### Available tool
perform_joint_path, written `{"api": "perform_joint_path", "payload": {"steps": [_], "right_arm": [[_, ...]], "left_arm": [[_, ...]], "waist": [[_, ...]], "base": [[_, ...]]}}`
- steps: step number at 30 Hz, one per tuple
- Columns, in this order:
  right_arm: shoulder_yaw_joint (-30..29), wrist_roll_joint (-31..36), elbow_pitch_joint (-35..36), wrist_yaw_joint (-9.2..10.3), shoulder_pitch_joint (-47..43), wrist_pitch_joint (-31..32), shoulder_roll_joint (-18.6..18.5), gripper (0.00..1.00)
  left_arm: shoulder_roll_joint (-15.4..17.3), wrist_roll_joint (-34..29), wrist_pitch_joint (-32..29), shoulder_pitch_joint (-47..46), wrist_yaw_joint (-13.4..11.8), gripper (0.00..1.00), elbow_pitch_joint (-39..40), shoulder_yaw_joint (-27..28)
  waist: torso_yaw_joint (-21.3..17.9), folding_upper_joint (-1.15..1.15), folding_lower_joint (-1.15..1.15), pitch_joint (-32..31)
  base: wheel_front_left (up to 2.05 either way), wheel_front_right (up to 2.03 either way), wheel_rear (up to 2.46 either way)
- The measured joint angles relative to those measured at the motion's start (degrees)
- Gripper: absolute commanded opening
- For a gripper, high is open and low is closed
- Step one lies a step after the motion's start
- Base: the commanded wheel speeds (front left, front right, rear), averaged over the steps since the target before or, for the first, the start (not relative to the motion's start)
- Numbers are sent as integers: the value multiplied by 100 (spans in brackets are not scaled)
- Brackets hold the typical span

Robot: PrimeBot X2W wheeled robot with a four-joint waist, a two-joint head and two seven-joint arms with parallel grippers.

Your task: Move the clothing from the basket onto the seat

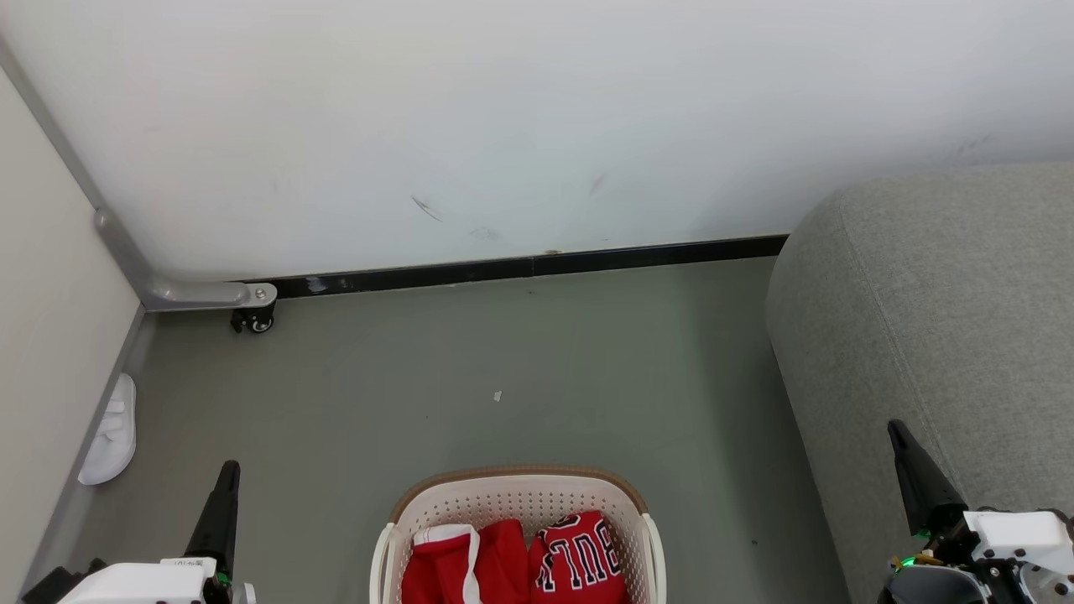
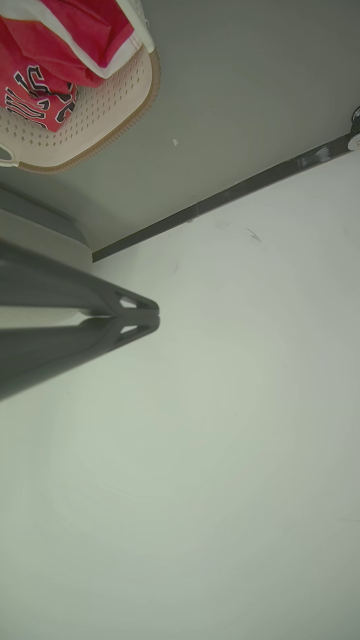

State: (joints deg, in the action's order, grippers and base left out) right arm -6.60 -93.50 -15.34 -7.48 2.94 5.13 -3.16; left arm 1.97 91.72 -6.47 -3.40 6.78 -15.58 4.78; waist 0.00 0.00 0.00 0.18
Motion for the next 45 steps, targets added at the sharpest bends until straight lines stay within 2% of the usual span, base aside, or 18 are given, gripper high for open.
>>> {"api": "perform_joint_path", "payload": {"steps": [45], "right_arm": [[-5, 8, 0, 0, 0, 1, 9, 0]], "left_arm": [[0, 0, 0, 0, 0, 0, 0, 0]], "waist": [[0, 0, 0, 0]], "base": [[0, 0, 0]]}}
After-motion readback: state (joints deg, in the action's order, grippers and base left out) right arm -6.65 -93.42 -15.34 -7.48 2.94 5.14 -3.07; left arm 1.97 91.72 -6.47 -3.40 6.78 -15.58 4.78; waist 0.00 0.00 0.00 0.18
